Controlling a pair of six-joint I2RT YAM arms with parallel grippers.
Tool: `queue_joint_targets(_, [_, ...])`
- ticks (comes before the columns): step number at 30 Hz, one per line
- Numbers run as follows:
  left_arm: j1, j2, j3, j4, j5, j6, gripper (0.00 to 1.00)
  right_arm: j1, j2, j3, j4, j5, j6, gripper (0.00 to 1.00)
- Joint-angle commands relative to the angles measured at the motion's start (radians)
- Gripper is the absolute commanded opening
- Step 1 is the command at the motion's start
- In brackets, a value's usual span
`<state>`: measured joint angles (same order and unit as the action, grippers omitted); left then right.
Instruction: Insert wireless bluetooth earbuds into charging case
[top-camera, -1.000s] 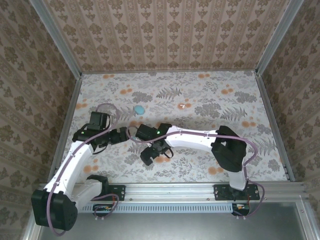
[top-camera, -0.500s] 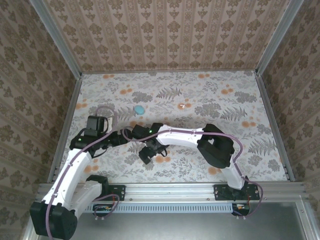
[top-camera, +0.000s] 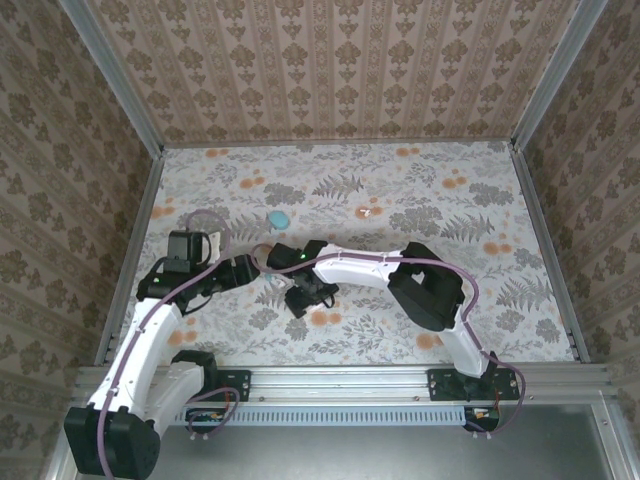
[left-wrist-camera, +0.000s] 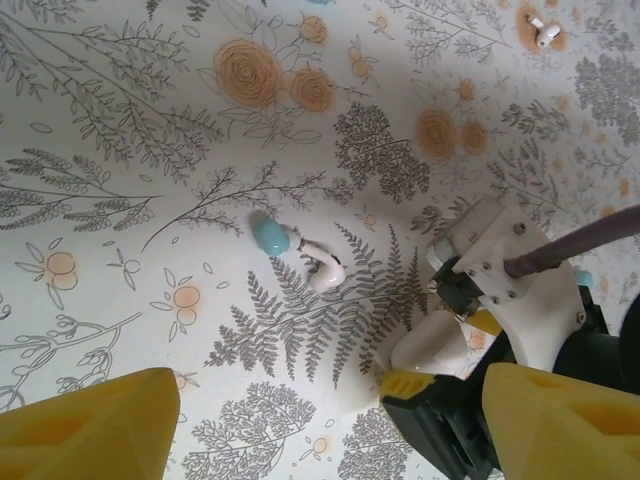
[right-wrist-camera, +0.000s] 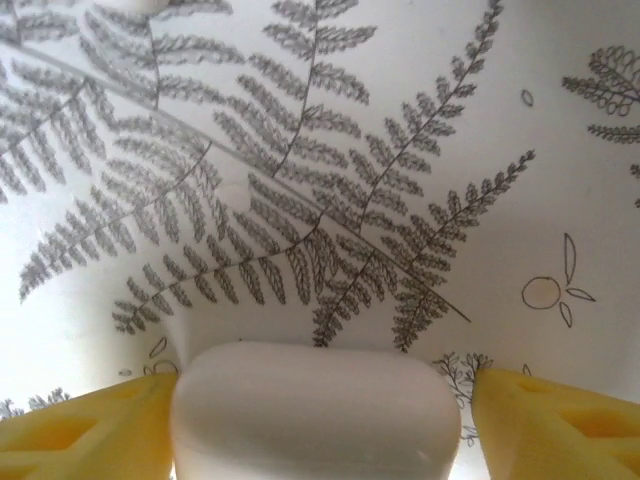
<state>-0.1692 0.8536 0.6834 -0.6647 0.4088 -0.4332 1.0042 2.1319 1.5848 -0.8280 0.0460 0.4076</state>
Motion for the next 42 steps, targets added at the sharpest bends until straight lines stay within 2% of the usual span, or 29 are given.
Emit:
queue_joint_targets(1, [0.008, 0.001, -0.004, 0.031, 0.047, 0.015, 0.77, -0.015, 0.028, -0.005, 0.007, -0.043, 0.036, 0.68])
queue_joint_targets(3, [0.008, -0.003, -0.01, 0.046, 0.059, 0.015, 0.76, -0.029, 0.006, -0.026, 0.023, -0.063, 0.058, 0.58])
queue_joint_targets(5, [0.009, -0.009, -0.016, 0.062, 0.066, 0.018, 0.71, -0.053, -0.036, -0.058, 0.042, -0.08, 0.09, 0.53])
queue_joint_targets(8, [0.007, -0.012, -0.023, 0.094, 0.089, 0.023, 0.66, -0.101, -0.141, -0.132, 0.102, -0.127, 0.153, 0.52])
queue_joint_targets(11, [-0.017, -0.011, -0.024, 0.16, 0.111, 0.015, 0.65, -0.162, -0.272, -0.218, 0.176, -0.179, 0.223, 0.5])
queue_joint_targets(16, [-0.184, -0.009, -0.011, 0.339, 0.061, 0.024, 0.67, -0.257, -0.479, -0.309, 0.259, -0.224, 0.317, 0.5])
queue_joint_targets(23, [-0.481, 0.063, -0.003, 0.669, 0.035, 0.16, 0.71, -0.32, -0.689, -0.351, 0.311, -0.224, 0.396, 0.5])
queue_joint_targets(26, [-0.558, 0.12, 0.0, 0.798, 0.032, 0.159, 0.67, -0.33, -0.761, -0.372, 0.336, -0.225, 0.426, 0.51])
queue_joint_targets(29, [-0.597, 0.172, -0.025, 0.969, 0.015, 0.091, 0.59, -0.332, -0.812, -0.389, 0.352, -0.233, 0.454, 0.51])
queue_joint_targets(32, [-0.632, 0.21, -0.04, 1.107, -0.009, 0.064, 0.57, -0.335, -0.844, -0.4, 0.363, -0.25, 0.479, 0.51])
queue_joint_targets(37, [-0.675, 0.24, -0.03, 1.177, -0.038, 0.086, 0.57, -0.341, -0.886, -0.423, 0.391, -0.269, 0.522, 0.51])
queue_joint_targets(42, [-0.685, 0.256, -0.044, 1.226, -0.065, 0.071, 0.51, -0.344, -0.903, -0.43, 0.419, -0.297, 0.556, 0.51])
